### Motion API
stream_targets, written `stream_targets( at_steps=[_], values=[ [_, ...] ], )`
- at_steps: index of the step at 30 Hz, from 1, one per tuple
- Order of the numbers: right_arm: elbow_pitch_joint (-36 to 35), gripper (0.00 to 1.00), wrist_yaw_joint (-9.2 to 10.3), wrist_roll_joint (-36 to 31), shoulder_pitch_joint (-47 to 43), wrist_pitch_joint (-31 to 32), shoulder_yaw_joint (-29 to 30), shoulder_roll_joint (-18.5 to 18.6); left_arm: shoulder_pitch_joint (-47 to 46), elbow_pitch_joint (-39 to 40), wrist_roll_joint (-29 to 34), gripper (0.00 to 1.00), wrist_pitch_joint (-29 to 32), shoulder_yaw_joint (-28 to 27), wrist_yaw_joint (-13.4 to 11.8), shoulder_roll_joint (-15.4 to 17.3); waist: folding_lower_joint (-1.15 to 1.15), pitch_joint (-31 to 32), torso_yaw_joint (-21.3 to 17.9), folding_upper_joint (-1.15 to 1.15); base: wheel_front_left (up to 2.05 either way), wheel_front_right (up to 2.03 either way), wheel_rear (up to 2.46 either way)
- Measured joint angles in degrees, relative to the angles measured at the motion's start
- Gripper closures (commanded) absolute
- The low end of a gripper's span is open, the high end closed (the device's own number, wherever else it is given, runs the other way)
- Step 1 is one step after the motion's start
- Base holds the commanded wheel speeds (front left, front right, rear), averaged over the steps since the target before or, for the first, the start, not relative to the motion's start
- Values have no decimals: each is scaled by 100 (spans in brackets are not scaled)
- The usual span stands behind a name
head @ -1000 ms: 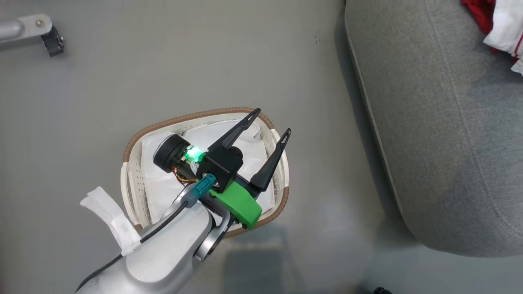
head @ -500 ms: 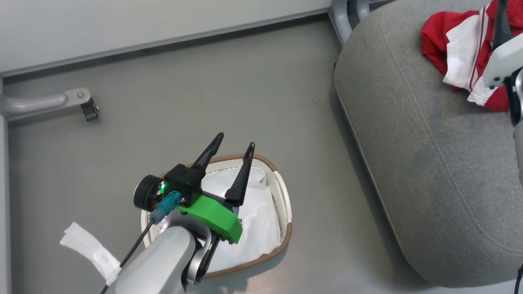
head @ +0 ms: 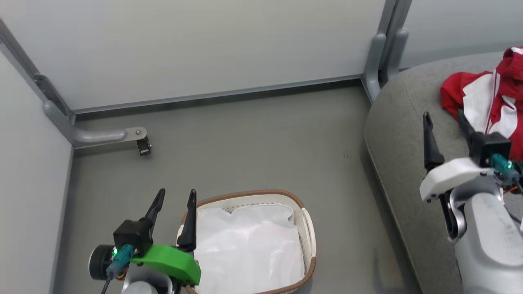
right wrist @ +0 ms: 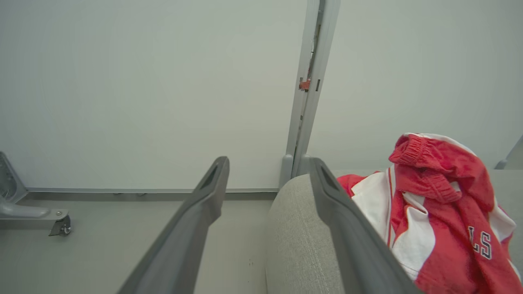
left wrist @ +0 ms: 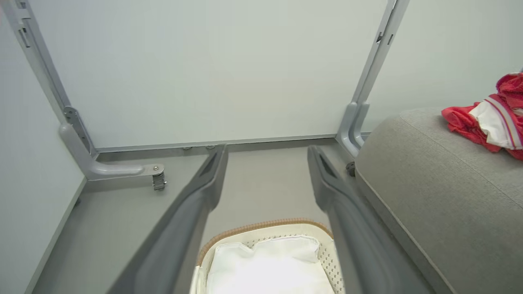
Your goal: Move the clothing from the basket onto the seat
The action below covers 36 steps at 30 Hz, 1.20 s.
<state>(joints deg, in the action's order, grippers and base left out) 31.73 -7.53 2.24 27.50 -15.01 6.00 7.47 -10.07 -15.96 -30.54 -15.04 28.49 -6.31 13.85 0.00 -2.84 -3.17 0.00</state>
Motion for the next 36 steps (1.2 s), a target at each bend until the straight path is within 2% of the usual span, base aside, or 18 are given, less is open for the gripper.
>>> stream_targets(
  at_steps=[5, 8, 12, 16, 23, 36],
  values=[
    [-803, 0, 0, -131, -1042, 0, 130, -368, 487, 105, 129, 0, 0, -424, -19, -137, 0, 210, 218, 0, 0, 0, 0],
    [-1148, 0, 0, -166, -1553, 0, 136, -456, 727, 130, 248, 0, 0, -586, 20, -209, 0, 293, 299, 0, 0, 0, 0],
    [-1395, 0, 0, 330, -2030, 1, -79, -466, 981, 181, 356, 0, 0, -831, 53, -286, 0, 361, 351, 0, 0, 0, 0],
    [-1536, 0, 0, 443, -2256, 0, -356, -475, 1202, 253, 524, 0, 0, -1099, 110, -391, 0, 371, 328, 0, 0, 0, 0],
    [-1629, 0, 0, 566, -2475, 0, -499, -470, 1422, 297, 699, 0, 0, -1508, 271, -569, 0, 369, 324, 0, 0, 0, 0],
    [-1605, 0, 1, 744, -2626, 0, -653, -470, 1470, 171, 957, 0, 0, -1867, 593, -779, 0, 366, 320, 0, 0, 0, 0]
  ],
)
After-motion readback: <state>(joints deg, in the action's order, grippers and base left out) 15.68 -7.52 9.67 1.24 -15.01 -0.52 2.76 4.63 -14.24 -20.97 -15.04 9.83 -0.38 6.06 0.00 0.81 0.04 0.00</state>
